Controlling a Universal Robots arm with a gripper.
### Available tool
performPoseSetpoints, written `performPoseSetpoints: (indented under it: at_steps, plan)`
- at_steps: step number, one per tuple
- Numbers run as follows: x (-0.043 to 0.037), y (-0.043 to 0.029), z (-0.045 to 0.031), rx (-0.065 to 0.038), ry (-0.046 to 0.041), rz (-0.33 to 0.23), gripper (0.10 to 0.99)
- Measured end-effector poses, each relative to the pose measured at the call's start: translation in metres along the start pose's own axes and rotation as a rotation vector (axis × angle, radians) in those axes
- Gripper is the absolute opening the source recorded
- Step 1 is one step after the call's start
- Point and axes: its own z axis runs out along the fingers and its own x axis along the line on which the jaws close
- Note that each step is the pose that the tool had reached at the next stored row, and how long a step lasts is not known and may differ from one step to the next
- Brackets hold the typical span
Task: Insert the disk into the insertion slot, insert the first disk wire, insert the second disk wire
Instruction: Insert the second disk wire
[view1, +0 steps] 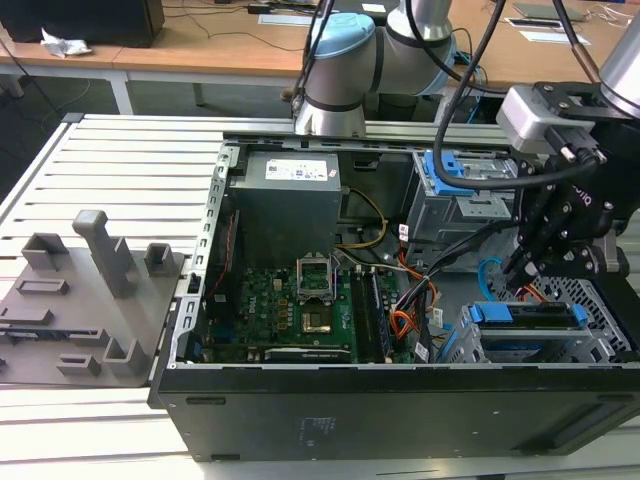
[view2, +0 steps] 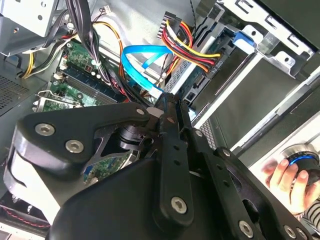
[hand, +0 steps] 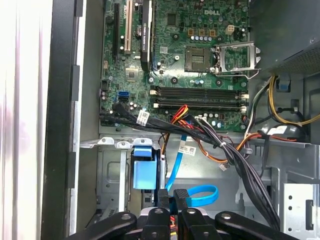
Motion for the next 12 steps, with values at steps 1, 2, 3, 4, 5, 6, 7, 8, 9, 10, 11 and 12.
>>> performPoseSetpoints:
  at_steps: [1,2,3,4,5,6,7,8,9,10,11,12]
  plan:
    - [0.0001,0.0,0.0003,0.0,0.0002,0.0,0.161]
    - [0.0001,0.0,0.0006,0.0,0.0002,0.0,0.161]
    - [0.0006,-0.0001,0.0009,0.0,0.0,0.0,0.161]
    - [0.0017,-0.0003,0.0011,0.0,0.0001,0.0,0.161]
    - [0.0033,-0.0007,0.0015,0.0,0.0001,0.0,0.161]
    - [0.0039,-0.001,0.0017,0.0,0.0001,0.0,0.161]
    - [0.0046,-0.0014,0.0021,0.0,0.0002,0.0,0.161]
    - [0.0054,-0.0019,0.0026,0.0,0.0001,0.0,0.161]
    - [0.0061,-0.0024,0.0032,0.0,0.0001,0.0,0.161]
    - [0.0075,-0.0038,0.0045,-0.001,0.0001,0.0,0.161]
    - [0.0091,-0.0052,0.0058,-0.001,0.0002,0.0,0.161]
    - [0.0101,-0.006,0.0064,-0.001,0.0001,0.0,0.161]
